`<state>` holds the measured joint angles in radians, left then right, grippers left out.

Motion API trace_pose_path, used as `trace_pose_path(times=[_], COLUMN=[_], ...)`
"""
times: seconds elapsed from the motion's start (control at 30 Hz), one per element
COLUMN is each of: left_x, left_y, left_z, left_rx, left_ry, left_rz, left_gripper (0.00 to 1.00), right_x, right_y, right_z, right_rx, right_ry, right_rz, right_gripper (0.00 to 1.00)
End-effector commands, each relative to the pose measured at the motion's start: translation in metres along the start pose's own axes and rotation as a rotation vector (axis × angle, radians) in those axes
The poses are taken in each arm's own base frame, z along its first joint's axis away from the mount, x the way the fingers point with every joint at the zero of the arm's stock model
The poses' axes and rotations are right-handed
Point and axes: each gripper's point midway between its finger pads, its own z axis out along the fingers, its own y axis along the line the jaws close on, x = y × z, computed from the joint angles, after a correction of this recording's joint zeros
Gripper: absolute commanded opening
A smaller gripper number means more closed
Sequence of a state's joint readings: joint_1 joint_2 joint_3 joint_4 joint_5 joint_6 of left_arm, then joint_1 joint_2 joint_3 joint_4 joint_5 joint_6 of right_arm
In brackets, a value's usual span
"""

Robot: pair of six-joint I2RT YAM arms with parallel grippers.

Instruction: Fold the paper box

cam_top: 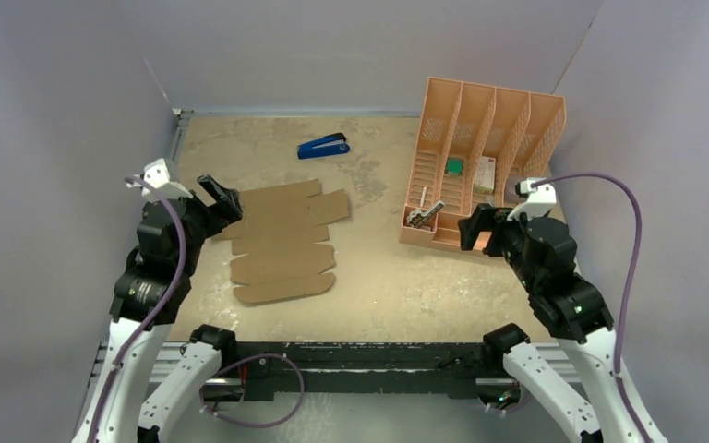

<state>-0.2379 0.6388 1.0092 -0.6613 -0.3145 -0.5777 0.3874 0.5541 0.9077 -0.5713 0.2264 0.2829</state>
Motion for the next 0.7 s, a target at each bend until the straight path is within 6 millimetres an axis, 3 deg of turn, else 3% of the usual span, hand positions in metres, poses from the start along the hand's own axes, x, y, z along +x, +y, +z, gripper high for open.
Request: trace_pose_path(times=[0.0, 0.13, 0.33, 0.57, 0.67], left_x=[0.026, 0.061, 0.106, 0.135, 0.141], left_y=[0.000, 0.008, 0.020, 0.032, 0.027], left_z=[0.026, 0.046, 0.067, 0.076, 0.078], left_rx=[-0.002, -0.031, -0.068, -0.086, -0.064], left_ry=[0.069, 0.160, 0.289, 0.350, 0.371], left_rz=[0.048, 0.056, 0.095, 0.149, 0.153], left_gripper=[0.87, 0.88, 0.89, 0.90, 0.90], right_x=[0.008, 0.023, 0.061, 0.095, 0.102], right_y=[0.010, 0.014, 0.023, 0.013, 0.005], right_z=[0.018, 0.041, 0.082, 0.122, 0.136], right_rx=[-0.003, 0.009, 0.036, 0.151, 0.190], right_ry=[0.056, 0.113, 0.271, 0.378, 0.365], right_rz=[0.085, 0.112, 0.195, 0.206, 0.190], right_gripper=[0.99, 0.99, 0.99, 0.99, 0.99])
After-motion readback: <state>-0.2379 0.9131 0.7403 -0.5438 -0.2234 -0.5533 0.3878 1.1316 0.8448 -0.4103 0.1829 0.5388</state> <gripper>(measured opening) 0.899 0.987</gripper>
